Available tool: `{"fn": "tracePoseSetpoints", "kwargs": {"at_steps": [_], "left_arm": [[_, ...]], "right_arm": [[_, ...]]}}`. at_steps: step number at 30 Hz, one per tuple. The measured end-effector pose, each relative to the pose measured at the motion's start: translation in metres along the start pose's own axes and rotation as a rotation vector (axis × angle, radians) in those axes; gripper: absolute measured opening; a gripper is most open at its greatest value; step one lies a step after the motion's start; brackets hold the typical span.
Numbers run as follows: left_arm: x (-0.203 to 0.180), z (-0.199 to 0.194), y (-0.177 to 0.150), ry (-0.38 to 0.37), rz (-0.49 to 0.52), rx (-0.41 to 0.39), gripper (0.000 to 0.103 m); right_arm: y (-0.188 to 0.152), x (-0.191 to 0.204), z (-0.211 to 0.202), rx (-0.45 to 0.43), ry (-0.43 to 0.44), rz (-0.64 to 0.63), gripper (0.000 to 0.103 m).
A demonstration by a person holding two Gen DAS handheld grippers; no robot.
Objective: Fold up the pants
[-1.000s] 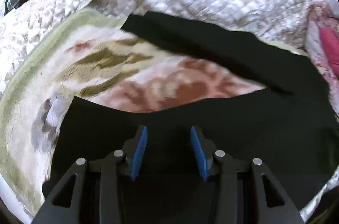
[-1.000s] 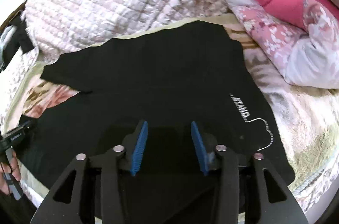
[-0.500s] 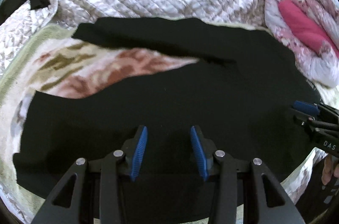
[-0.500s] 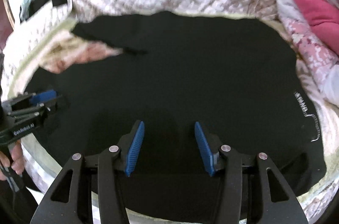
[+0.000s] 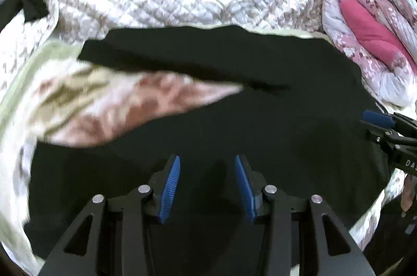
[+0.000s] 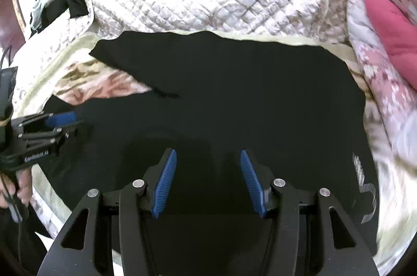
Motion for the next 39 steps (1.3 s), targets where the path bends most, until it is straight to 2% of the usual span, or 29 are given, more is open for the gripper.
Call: {"fn": "tracePoseSetpoints", "kwargs": {"at_steps": [2, 4, 6, 11, 16, 23, 26, 28, 30, 32, 33, 34, 35, 36, 37, 38, 39], "left_arm": [[0.002, 0.005, 0.018, -0.013, 0.008, -0.007, 0.047], [0.004, 0.013, 0.038, 0.011, 0.027, -0.018, 0.047], [0.006, 0.022, 0.058, 0.013, 0.047, -0.027, 0.049], [0.014, 0.051, 0.108, 0.008, 0.064, -0.040, 0.054], [0.020, 0.088, 0.143, 0.016, 0.074, -0.034, 0.059], [0.019, 0.144, 0.173, 0.041, 0.053, -0.008, 0.059], [0.018, 0.165, 0.181, 0.046, 0.042, 0.007, 0.059], [0.016, 0.176, 0.183, 0.061, 0.045, 0.002, 0.063], [0.014, 0.183, 0.183, 0.076, 0.060, -0.009, 0.064], [0.011, 0.188, 0.183, 0.097, 0.079, -0.013, 0.063], [0.009, 0.190, 0.183, 0.110, 0.090, -0.016, 0.061], [0.007, 0.190, 0.182, 0.120, 0.100, -0.022, 0.050], [0.005, 0.190, 0.181, 0.143, 0.109, -0.029, 0.037], [0.004, 0.189, 0.182, 0.148, 0.112, -0.032, 0.031], [0.004, 0.186, 0.183, 0.143, 0.112, -0.036, 0.016], [0.003, 0.181, 0.183, 0.131, 0.108, -0.042, 0.005], [0.003, 0.174, 0.184, 0.123, 0.094, -0.047, 0.005]], "right_arm": [[0.015, -0.008, 0.002, -0.010, 0.010, -0.022, 0.052], [0.032, -0.018, 0.007, -0.018, 0.014, -0.066, 0.059], [0.046, -0.027, 0.015, -0.012, 0.011, -0.096, 0.060], [0.088, -0.057, 0.050, 0.022, 0.012, -0.153, 0.060], [0.121, -0.083, 0.092, 0.061, 0.015, -0.180, 0.060], [0.152, -0.107, 0.146, 0.104, -0.001, -0.197, 0.060], [0.156, -0.116, 0.172, 0.168, -0.001, -0.206, 0.060], [0.158, -0.118, 0.181, 0.176, 0.015, -0.205, 0.066], [0.159, -0.119, 0.184, 0.188, 0.024, -0.198, 0.066], [0.158, -0.116, 0.184, 0.185, 0.028, -0.208, 0.056], [0.157, -0.112, 0.181, 0.179, 0.030, -0.222, 0.041], [0.157, -0.111, 0.180, 0.172, 0.024, -0.232, 0.013], [0.158, -0.107, 0.177, 0.169, 0.033, -0.237, 0.008], [0.157, -0.103, 0.174, 0.167, 0.028, -0.243, 0.009], [0.155, -0.097, 0.169, 0.159, 0.006, -0.266, 0.008], [0.154, -0.094, 0.164, 0.150, 0.001, -0.272, 0.008], [0.153, -0.091, 0.154, 0.128, -0.001, -0.266, 0.008]]}}
Point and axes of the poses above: each gripper's, at about its wrist camera, not at the fingertips, and z roughly the way its jaws point, x to its left, y to its top, the point moved 1 cm from there along z, roughly the way its jaws point, and after that the axes turned 5 degrees about -z, right-handed, at the moved point
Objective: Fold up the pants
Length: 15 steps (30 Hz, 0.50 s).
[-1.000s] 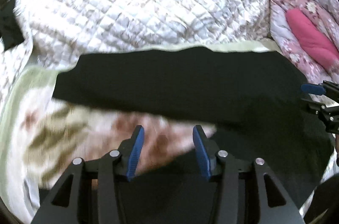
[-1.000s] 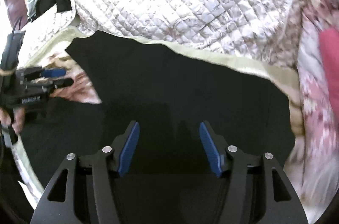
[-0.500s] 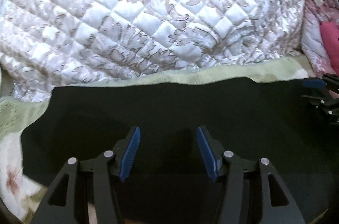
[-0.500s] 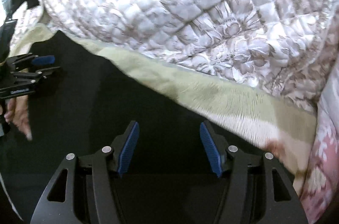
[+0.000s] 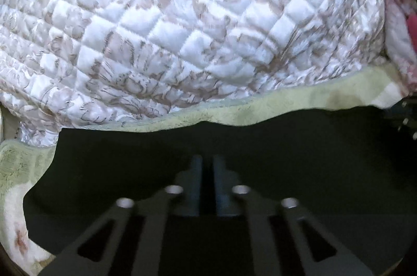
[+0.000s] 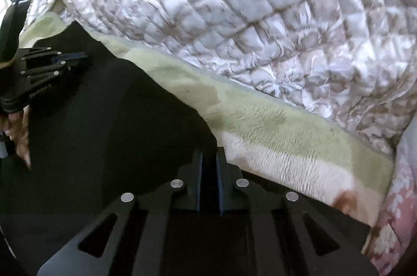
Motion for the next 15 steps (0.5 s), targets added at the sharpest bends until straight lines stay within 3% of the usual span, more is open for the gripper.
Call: {"fn": "tracePoseSetpoints", "kwargs": {"at_steps": [8, 12, 15], "left_arm": [[0.020, -0.106, -0.021, -0.083, -0.115, -0.122, 0.004], [0.030, -0.164, -0.058, -0.135, -0.158, -0.159, 0.004], [0.028, -0.194, -0.099, -0.157, -0.174, -0.141, 0.004]], "right_arm": [[-0.032, 0.036, -0.114, -0.208, 0.004, 0.040, 0.008], [-0.080, 0.073, -0.164, -0.269, 0.059, 0.070, 0.008], [-0.117, 0.100, -0.176, -0.256, 0.095, 0.116, 0.008]]}}
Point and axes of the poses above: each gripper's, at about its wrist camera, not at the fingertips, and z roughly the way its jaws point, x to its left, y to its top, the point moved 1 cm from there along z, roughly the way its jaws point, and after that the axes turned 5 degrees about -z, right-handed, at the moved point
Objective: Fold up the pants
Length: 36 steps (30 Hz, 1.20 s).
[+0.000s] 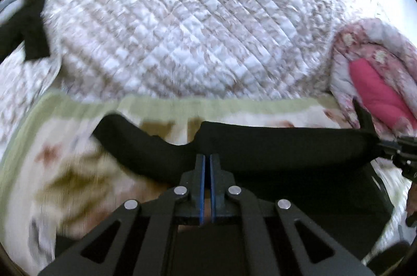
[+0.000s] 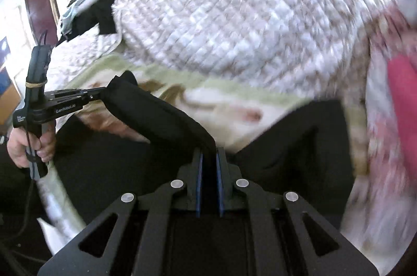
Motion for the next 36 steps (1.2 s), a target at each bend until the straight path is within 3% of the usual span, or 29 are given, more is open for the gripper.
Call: {"fn": "tracePoseSetpoints", "kwargs": {"at_steps": [5, 8, 12, 16, 18, 20, 24, 29, 36], "left_arm": [[0.006, -0.021, -0.071, -0.007, -0.028, 0.103, 0.005], [0.008, -0.019, -0.107, 0.018, -0.029, 0.187, 0.005], [0.014, -0.025, -0.124, 0.012, -0.064, 0.234, 0.005], [0.021, -0.042, -0.126, 0.013, -0.100, 0.209, 0.007], [0.022, -0.048, -0.119, 0.013, -0.109, 0.178, 0.013], [0.021, -0.049, -0.107, 0.014, -0.094, 0.138, 0.028], [0.013, -0.032, -0.079, 0.021, -0.066, 0.114, 0.038], [0.001, 0.007, -0.061, 0.076, -0.003, 0.130, 0.040], [0.006, 0.047, -0.056, 0.130, -0.013, 0.163, 0.040]], "right_arm": [[-0.073, 0.024, 0.006, 0.129, 0.041, 0.140, 0.009], [-0.100, 0.028, 0.018, 0.207, 0.036, 0.191, 0.015], [-0.109, 0.029, -0.001, 0.145, 0.053, 0.281, 0.030], [-0.129, 0.024, -0.022, 0.081, 0.030, 0.404, 0.050], [-0.138, 0.017, -0.030, 0.062, 0.030, 0.487, 0.050], [-0.145, 0.010, -0.034, 0.052, 0.034, 0.576, 0.050], [-0.151, -0.002, -0.045, 0.008, -0.038, 0.664, 0.050], [-0.158, -0.027, -0.053, -0.030, -0.107, 0.763, 0.050], [-0.150, -0.047, -0.049, -0.089, -0.134, 0.832, 0.050]]}}
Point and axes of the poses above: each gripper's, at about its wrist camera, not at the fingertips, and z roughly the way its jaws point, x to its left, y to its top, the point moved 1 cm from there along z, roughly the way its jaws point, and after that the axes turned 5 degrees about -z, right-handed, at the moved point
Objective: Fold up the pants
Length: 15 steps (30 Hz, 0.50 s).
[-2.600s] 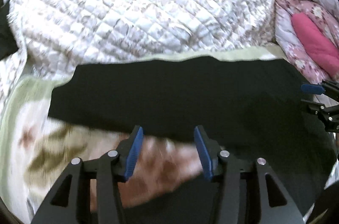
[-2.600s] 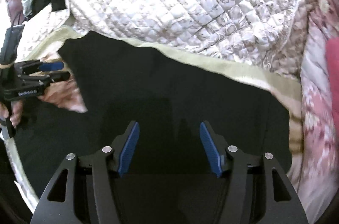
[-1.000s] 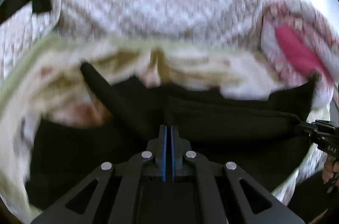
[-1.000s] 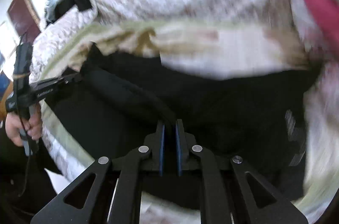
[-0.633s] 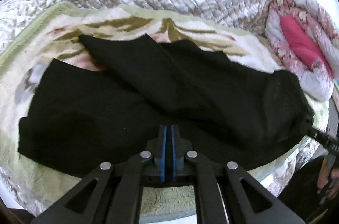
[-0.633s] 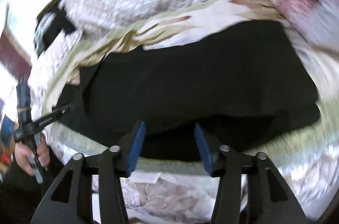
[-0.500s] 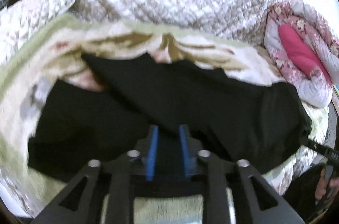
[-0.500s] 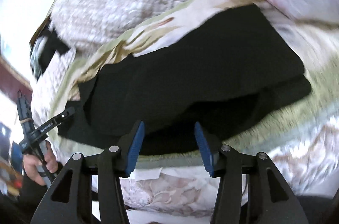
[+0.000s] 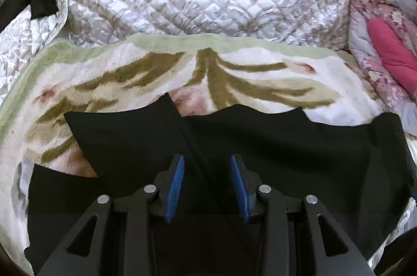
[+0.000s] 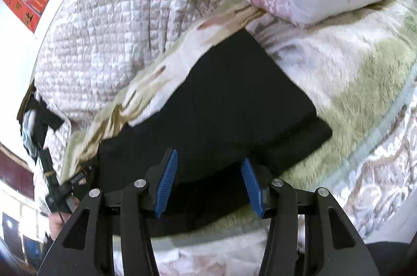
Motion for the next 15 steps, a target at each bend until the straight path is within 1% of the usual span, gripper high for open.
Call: {"fn": "tracePoseSetpoints", "kwargs": {"at_steps": [3, 5, 6, 8, 9, 12, 14, 15], "left_arm": [[0.008, 0.002, 0.000, 0.027, -0.014, -0.014, 0.040], [0.017, 0.000, -0.003, 0.044, -0.039, -0.025, 0.040], [0.021, 0.000, -0.004, 0.047, -0.053, -0.028, 0.040], [0.026, -0.001, -0.005, 0.043, -0.074, -0.032, 0.045], [0.026, 0.001, -0.003, 0.042, -0.076, -0.024, 0.045], [0.016, 0.008, 0.005, 0.050, -0.048, -0.016, 0.045], [0.006, 0.016, 0.011, 0.082, 0.005, -0.007, 0.045], [0.002, 0.021, 0.014, 0.109, 0.029, -0.011, 0.045]], "right_arm": [[0.007, 0.000, -0.003, -0.057, 0.003, 0.007, 0.050], [0.006, -0.002, 0.001, -0.052, -0.021, -0.004, 0.050], [0.005, -0.005, 0.004, -0.043, -0.015, 0.004, 0.050], [0.004, -0.007, 0.007, -0.038, -0.011, 0.007, 0.049], [0.005, -0.006, 0.008, -0.037, -0.014, 0.002, 0.049], [0.004, -0.006, 0.009, -0.035, -0.020, -0.003, 0.049], [0.003, -0.007, 0.010, -0.034, -0.018, 0.000, 0.049], [0.003, -0.007, 0.009, -0.034, -0.018, 0.000, 0.049]]}}
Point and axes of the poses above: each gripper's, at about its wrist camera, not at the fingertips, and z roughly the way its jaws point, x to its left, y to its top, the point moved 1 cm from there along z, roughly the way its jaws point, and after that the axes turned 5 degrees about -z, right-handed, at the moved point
